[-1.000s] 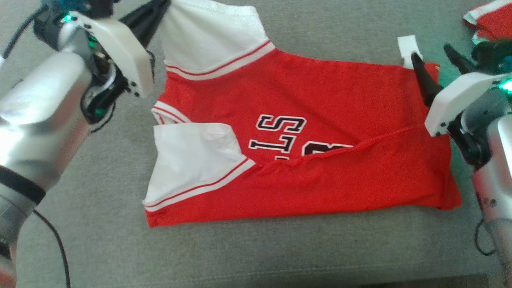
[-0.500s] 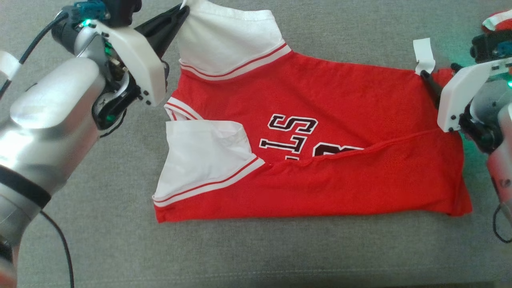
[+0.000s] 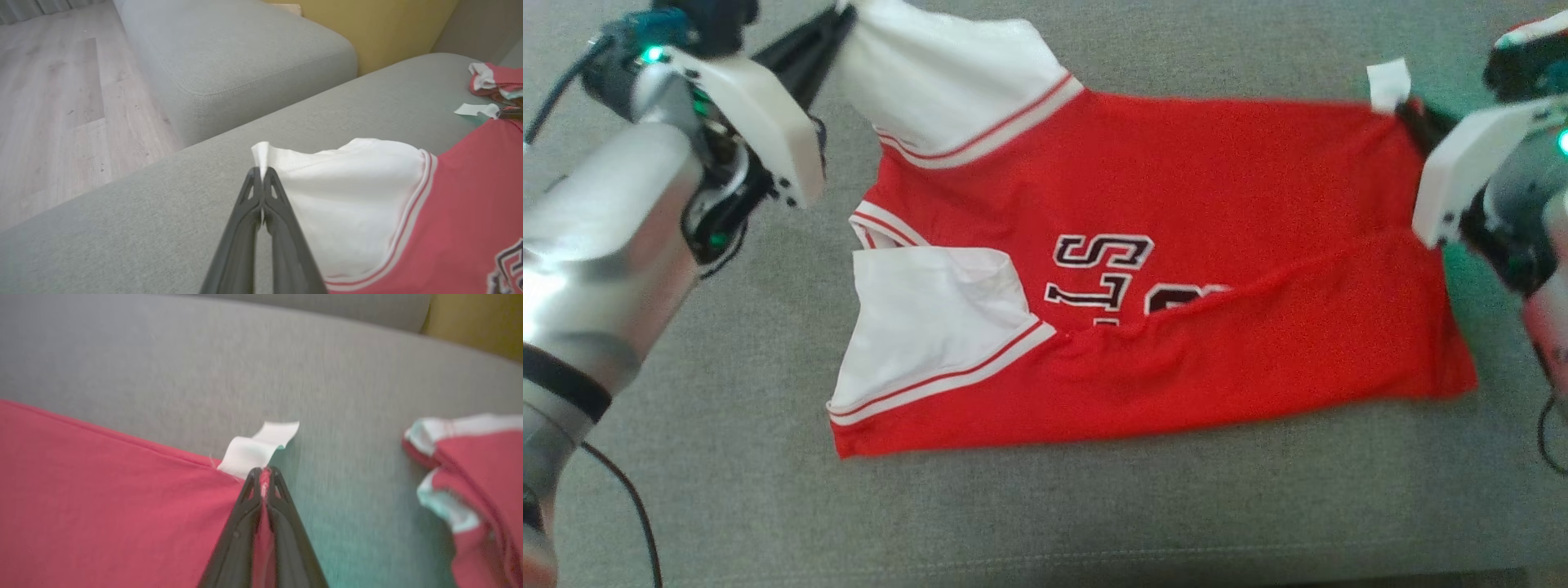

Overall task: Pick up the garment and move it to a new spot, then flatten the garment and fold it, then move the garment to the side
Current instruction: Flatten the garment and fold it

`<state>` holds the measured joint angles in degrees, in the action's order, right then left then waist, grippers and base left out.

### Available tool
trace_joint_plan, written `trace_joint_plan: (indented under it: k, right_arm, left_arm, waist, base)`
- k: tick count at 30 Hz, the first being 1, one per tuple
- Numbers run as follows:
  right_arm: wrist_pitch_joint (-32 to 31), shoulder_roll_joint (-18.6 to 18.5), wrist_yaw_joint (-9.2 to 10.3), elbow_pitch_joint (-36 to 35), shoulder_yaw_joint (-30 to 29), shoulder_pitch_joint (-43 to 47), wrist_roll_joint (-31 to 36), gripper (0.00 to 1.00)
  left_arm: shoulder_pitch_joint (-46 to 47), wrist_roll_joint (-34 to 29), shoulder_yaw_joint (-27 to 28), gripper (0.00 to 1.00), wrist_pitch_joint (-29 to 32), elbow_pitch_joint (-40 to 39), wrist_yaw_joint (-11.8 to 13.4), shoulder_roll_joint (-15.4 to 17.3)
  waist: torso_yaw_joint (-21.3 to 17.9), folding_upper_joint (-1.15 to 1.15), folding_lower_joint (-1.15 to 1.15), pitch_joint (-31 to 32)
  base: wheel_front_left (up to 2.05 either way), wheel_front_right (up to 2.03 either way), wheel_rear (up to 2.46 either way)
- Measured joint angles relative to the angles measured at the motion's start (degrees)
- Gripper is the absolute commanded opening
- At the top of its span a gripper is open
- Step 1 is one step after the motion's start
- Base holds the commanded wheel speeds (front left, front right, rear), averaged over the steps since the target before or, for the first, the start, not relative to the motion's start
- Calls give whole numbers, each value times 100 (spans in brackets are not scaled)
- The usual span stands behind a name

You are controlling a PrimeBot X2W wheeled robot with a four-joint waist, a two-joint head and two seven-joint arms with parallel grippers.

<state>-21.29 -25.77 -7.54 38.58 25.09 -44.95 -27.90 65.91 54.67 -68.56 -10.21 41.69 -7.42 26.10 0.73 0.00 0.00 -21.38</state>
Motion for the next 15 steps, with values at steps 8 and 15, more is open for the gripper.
trace_joint_plan:
  k: [8,15]
  right_arm:
    - [843,-99,0,-123,159,-983,-77,0]
    - [1625,-157,0,233,193,-1761,-7,0]
  left_arm:
    - [325,-92,266,0,-308,367,144,-7]
    - [873,-325,747,0,-409,660,271,-191]
  waist:
    - [33,0,0,-199]
    - [124,0,1,-433]
  base:
    - [0,0,0]
    - [0,0,0]
